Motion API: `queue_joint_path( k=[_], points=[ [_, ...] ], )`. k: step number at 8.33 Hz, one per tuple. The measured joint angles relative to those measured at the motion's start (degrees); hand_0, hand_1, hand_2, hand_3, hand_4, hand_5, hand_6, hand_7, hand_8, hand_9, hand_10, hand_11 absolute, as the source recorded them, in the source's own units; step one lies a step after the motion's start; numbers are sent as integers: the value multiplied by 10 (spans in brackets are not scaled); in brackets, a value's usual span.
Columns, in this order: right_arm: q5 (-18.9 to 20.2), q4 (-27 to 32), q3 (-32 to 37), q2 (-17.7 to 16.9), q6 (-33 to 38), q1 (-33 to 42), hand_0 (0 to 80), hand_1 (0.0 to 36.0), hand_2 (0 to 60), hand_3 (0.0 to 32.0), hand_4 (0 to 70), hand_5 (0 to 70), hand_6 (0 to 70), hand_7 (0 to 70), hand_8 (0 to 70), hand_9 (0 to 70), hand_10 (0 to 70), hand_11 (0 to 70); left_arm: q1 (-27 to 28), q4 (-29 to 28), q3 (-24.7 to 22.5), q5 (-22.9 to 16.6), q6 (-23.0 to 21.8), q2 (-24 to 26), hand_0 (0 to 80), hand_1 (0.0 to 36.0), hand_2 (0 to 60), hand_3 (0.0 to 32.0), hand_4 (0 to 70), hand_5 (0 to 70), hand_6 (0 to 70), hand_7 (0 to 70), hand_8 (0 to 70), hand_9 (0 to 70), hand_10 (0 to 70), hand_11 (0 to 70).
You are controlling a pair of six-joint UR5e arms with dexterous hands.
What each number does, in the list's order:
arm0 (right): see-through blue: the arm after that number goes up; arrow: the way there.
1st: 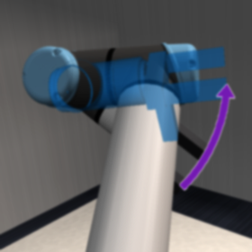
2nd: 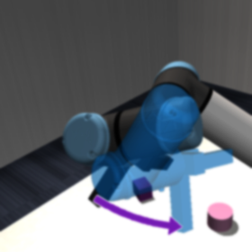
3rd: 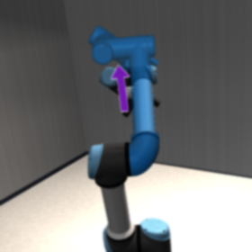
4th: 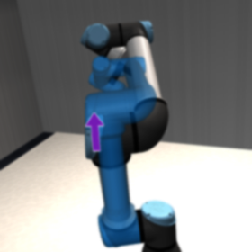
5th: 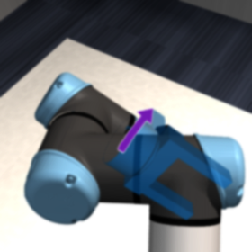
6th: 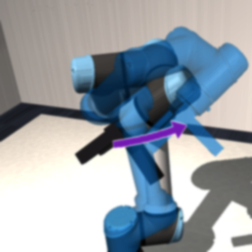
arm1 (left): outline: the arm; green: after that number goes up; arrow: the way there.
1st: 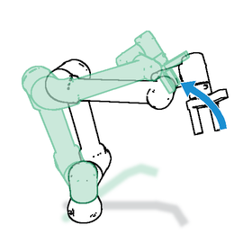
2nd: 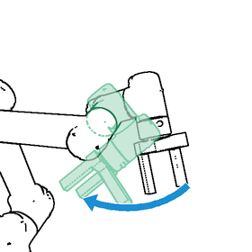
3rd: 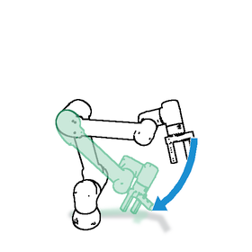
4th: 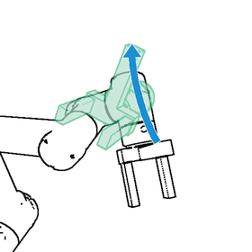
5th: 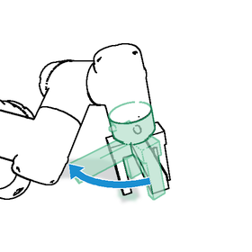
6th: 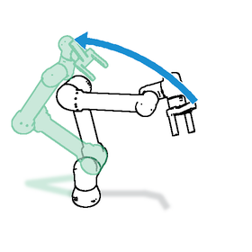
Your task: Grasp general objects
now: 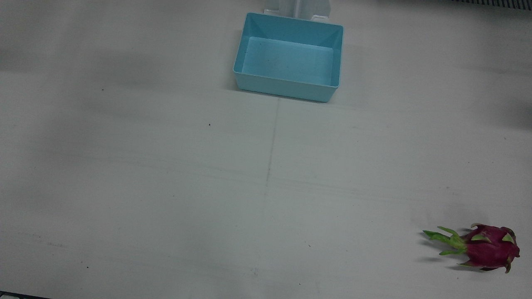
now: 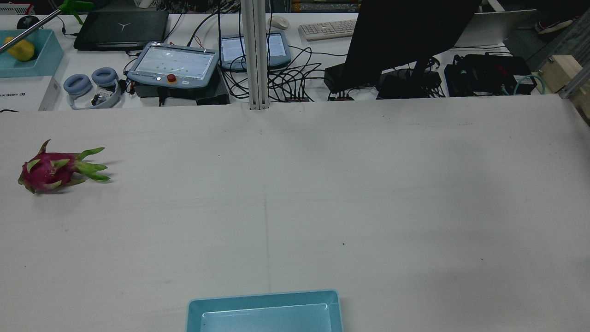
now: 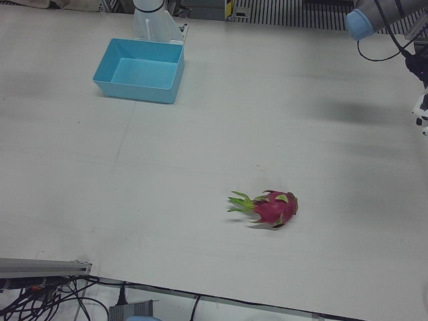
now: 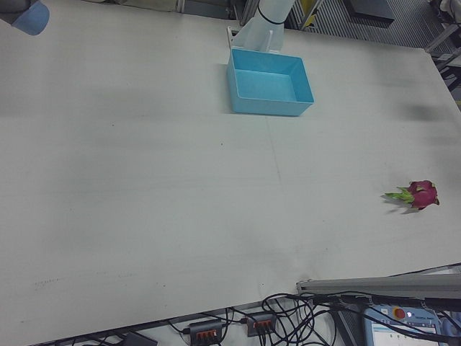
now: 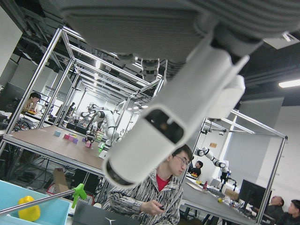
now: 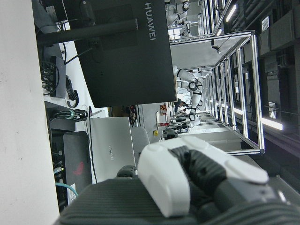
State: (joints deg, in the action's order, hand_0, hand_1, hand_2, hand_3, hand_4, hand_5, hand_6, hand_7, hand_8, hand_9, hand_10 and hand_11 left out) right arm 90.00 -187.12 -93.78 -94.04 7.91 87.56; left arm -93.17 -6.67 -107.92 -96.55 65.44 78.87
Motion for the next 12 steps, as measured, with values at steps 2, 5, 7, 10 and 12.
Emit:
queue_joint_path(
  k=[2, 5, 7, 10, 12],
  points=[
    [0, 0, 0, 0, 0, 1, 0, 0, 0, 0, 0, 0, 0, 0, 0, 0, 0, 0, 11, 30, -6, -27, 62, 3, 800, 360, 600, 0, 0, 700, 0, 459, 0, 77, 0, 0],
    [0, 0, 0, 0, 0, 1, 0, 0, 0, 0, 0, 0, 0, 0, 0, 0, 0, 0, 69, 62, -7, -26, 108, 15, 800, 360, 600, 0, 0, 700, 0, 478, 0, 81, 0, 0],
    [0, 0, 0, 0, 0, 0, 0, 0, 0, 0, 0, 0, 0, 0, 0, 0, 0, 0, 113, 73, -8, 0, 124, 23, 800, 360, 600, 0, 0, 700, 0, 349, 0, 55, 0, 0],
    [0, 0, 0, 0, 0, 0, 0, 0, 0, 0, 0, 0, 0, 0, 0, 0, 0, 0, 280, 163, -5, 126, 150, 90, 800, 360, 600, 0, 0, 700, 0, 370, 0, 60, 0, 0],
    [0, 0, 0, 0, 0, 1, 0, 0, 0, 0, 0, 0, 0, 0, 0, 0, 0, 0, 311, 194, -2, 150, 153, 120, 702, 360, 600, 0, 0, 700, 0, 359, 0, 57, 0, 0]
  ],
)
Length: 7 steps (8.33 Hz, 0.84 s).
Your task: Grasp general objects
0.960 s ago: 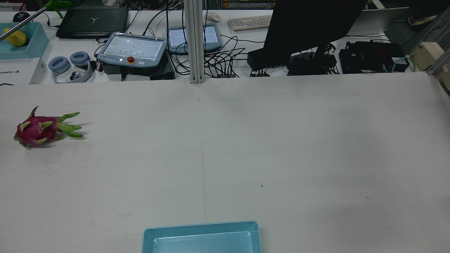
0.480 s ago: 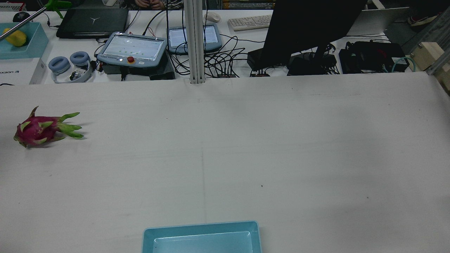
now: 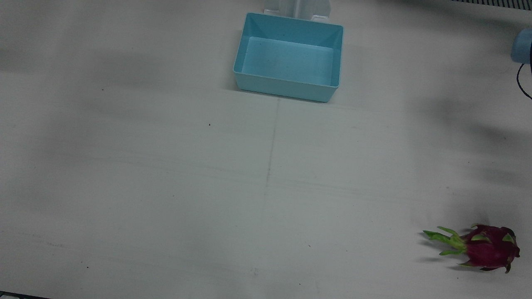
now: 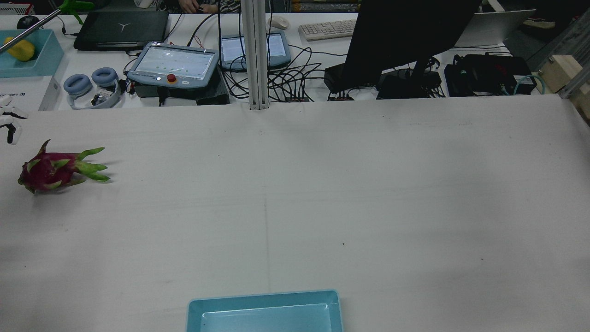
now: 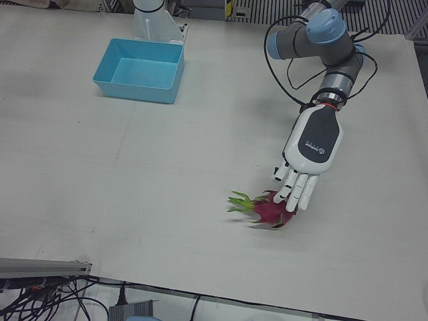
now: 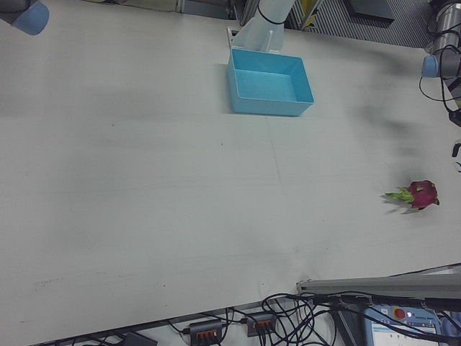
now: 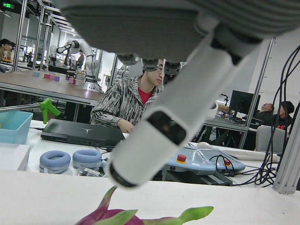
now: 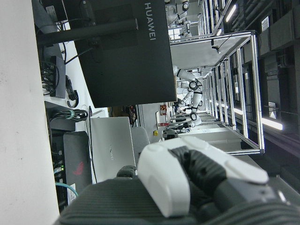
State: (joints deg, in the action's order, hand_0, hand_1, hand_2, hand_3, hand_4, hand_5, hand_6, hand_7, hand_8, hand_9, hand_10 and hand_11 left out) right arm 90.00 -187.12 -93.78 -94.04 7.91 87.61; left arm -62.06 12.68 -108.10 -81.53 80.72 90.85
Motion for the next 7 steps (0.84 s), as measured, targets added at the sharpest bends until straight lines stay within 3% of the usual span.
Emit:
queue_joint_path(
  k=[1, 6, 7],
  points=[
    [0, 0, 0, 0, 0, 0, 0, 0, 0, 0, 0, 0, 0, 0, 0, 0, 0, 0, 4, 11, 4, 3, 1, 10, 800, 360, 600, 0, 0, 700, 0, 354, 0, 56, 0, 0],
    [0, 0, 0, 0, 0, 0, 0, 0, 0, 0, 0, 0, 0, 0, 0, 0, 0, 0, 2, 6, 16, 3, 1, 15, 800, 360, 600, 0, 0, 700, 0, 379, 0, 61, 0, 0],
    [0, 0, 0, 0, 0, 0, 0, 0, 0, 0, 0, 0, 0, 0, 0, 0, 0, 0, 0, -1, 17, 2, 0, 13, 777, 360, 600, 0, 0, 700, 0, 352, 0, 56, 0, 0]
  ],
)
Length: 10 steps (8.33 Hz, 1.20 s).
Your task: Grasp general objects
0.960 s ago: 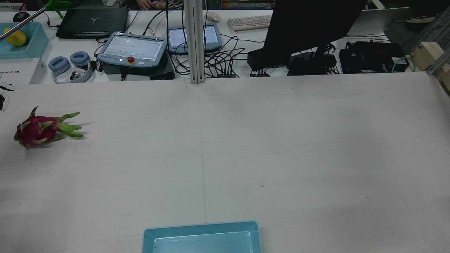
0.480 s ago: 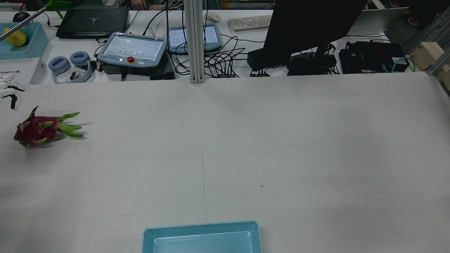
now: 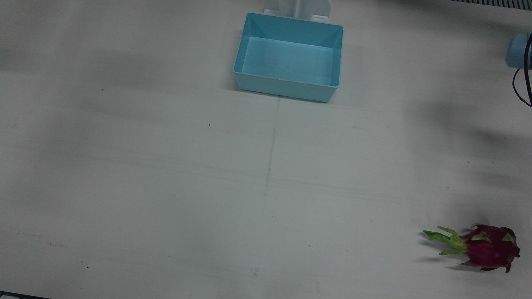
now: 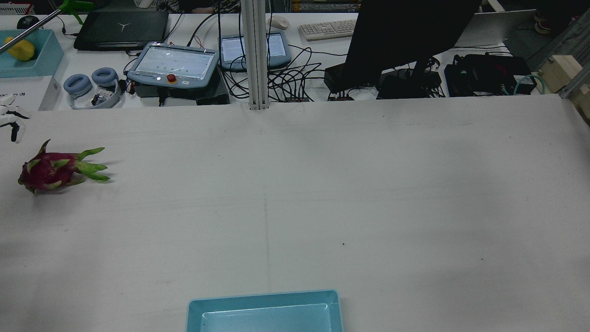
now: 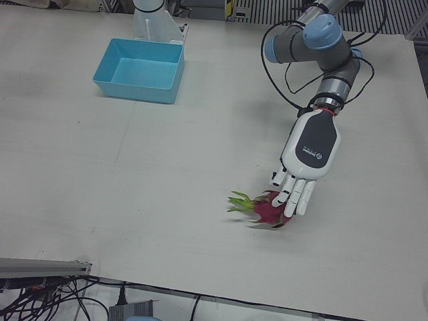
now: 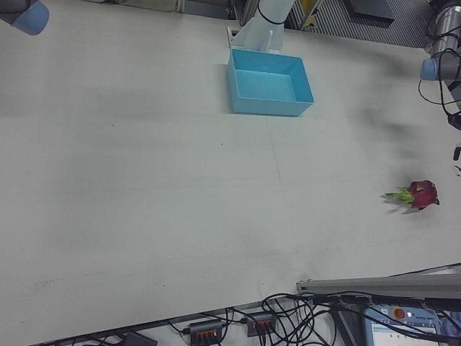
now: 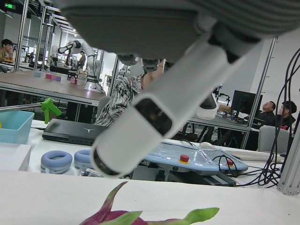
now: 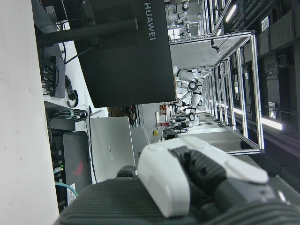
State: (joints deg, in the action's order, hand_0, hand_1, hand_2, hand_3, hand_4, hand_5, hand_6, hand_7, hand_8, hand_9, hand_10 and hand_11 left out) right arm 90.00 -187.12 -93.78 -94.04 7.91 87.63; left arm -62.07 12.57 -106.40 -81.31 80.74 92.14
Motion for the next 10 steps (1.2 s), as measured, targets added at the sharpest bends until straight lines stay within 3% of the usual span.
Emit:
queue_joint_path(
  k=[1, 2, 3, 5, 6, 10],
  points=[
    [0, 0, 0, 0, 0, 0, 0, 0, 0, 0, 0, 0, 0, 0, 0, 0, 0, 0, -1, -4, 0, -1, -1, -1, 523, 360, 600, 0, 0, 700, 0, 326, 0, 51, 0, 0],
    [0, 0, 0, 0, 0, 0, 0, 0, 0, 0, 0, 0, 0, 0, 0, 0, 0, 0, -2, -5, 1, -2, -2, -2, 0, 340, 600, 0, 0, 700, 0, 301, 0, 46, 0, 0],
    [0, 0, 0, 0, 0, 0, 0, 0, 0, 0, 0, 0, 0, 0, 0, 0, 0, 0, -2, -6, 2, -2, -2, -3, 357, 360, 600, 0, 0, 700, 0, 334, 0, 52, 0, 0],
    [0, 0, 1, 0, 0, 0, 0, 0, 0, 0, 0, 0, 0, 0, 0, 0, 0, 0, -2, -11, 3, -2, -2, -8, 751, 360, 600, 0, 0, 700, 0, 385, 0, 63, 0, 0],
    [0, 0, 1, 0, 0, 0, 0, 0, 0, 0, 0, 0, 0, 0, 0, 0, 0, 0, -1, -16, 3, -2, -1, -12, 791, 360, 600, 0, 0, 700, 0, 371, 0, 60, 0, 0],
    [0, 0, 1, 0, 0, 0, 0, 0, 0, 0, 0, 0, 0, 0, 0, 0, 0, 0, 1, -20, 7, -2, 1, -16, 800, 360, 600, 0, 0, 700, 0, 357, 0, 57, 0, 0]
  ],
)
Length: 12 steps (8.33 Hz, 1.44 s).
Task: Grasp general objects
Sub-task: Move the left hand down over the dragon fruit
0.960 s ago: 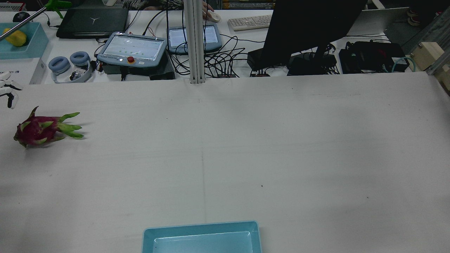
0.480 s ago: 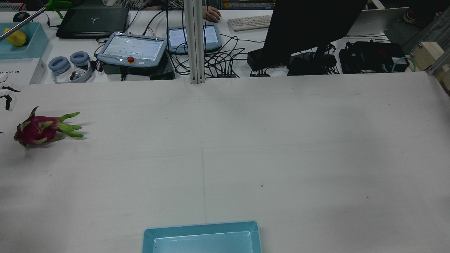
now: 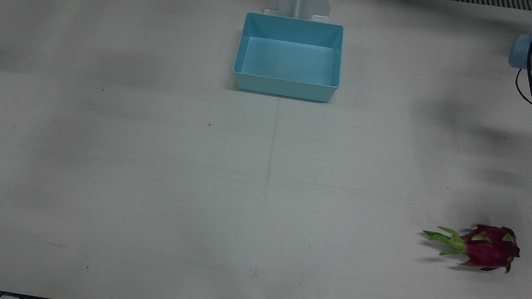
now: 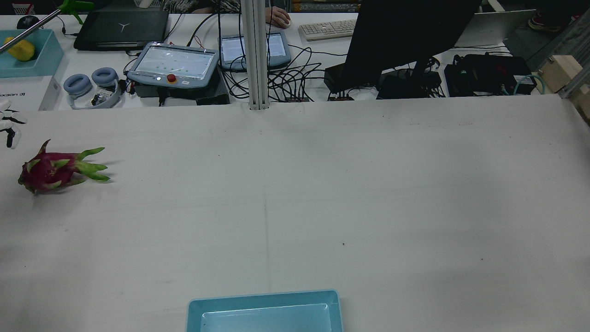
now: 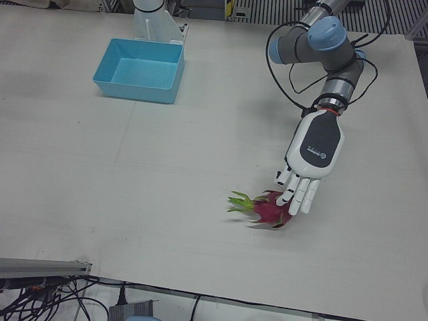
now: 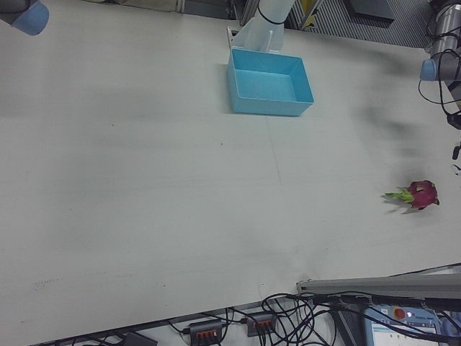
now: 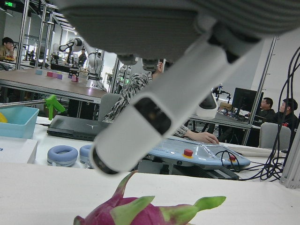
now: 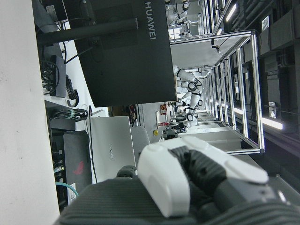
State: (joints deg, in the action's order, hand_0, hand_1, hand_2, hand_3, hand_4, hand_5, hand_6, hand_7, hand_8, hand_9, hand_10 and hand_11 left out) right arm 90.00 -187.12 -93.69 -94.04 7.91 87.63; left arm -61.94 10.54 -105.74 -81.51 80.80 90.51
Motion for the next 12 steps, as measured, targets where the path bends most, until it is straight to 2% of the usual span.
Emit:
queue_joint_path(
  k=[3, 5, 6, 7, 8, 9, 11, 12],
  points=[
    [0, 0, 0, 0, 0, 0, 0, 0, 0, 0, 0, 0, 0, 0, 0, 0, 0, 0, 4, -4, 30, 3, 0, 18, 800, 360, 600, 0, 0, 700, 0, 408, 0, 67, 0, 0],
    [0, 0, -1, 0, 0, 0, 0, 0, 0, 0, 0, 0, 0, 0, 0, 0, 0, 0, 5, 45, 37, 2, 1, 68, 800, 360, 600, 0, 0, 700, 0, 414, 0, 68, 0, 0],
    [0, 0, -1, 0, 0, 0, 0, 0, 0, 0, 0, 0, 0, 0, 0, 0, 0, 0, 6, 42, 55, 3, 4, 82, 744, 360, 600, 0, 0, 700, 0, 395, 0, 65, 0, 0],
    [0, 0, -1, 0, 0, 0, 0, 0, 0, 0, 0, 0, 0, 0, 0, 0, 0, 0, 7, 25, 84, 4, 6, 91, 566, 360, 600, 0, 0, 700, 0, 349, 0, 54, 0, 0],
    [0, 0, 0, 0, 0, 0, 0, 0, 0, 0, 0, 0, 0, 0, 0, 0, 0, 0, 9, 11, 108, 5, 8, 97, 506, 360, 600, 0, 0, 700, 0, 307, 0, 47, 0, 0],
    [0, 0, 0, 0, 0, 0, 0, 0, 0, 0, 0, 0, 0, 0, 0, 0, 0, 0, 10, 5, 120, 5, 8, 101, 544, 360, 600, 0, 0, 700, 0, 316, 0, 49, 0, 0],
    [0, 0, 0, 0, 0, 0, 0, 0, 0, 0, 0, 0, 0, 0, 0, 0, 0, 0, 11, 3, 125, 4, 9, 102, 545, 360, 600, 0, 0, 700, 0, 341, 0, 54, 0, 0],
    [0, 0, 0, 0, 0, 0, 0, 0, 0, 0, 0, 0, 0, 0, 0, 0, 0, 0, 16, 3, 126, 3, 9, 102, 576, 360, 600, 0, 0, 700, 0, 351, 0, 56, 0, 0]
  ],
)
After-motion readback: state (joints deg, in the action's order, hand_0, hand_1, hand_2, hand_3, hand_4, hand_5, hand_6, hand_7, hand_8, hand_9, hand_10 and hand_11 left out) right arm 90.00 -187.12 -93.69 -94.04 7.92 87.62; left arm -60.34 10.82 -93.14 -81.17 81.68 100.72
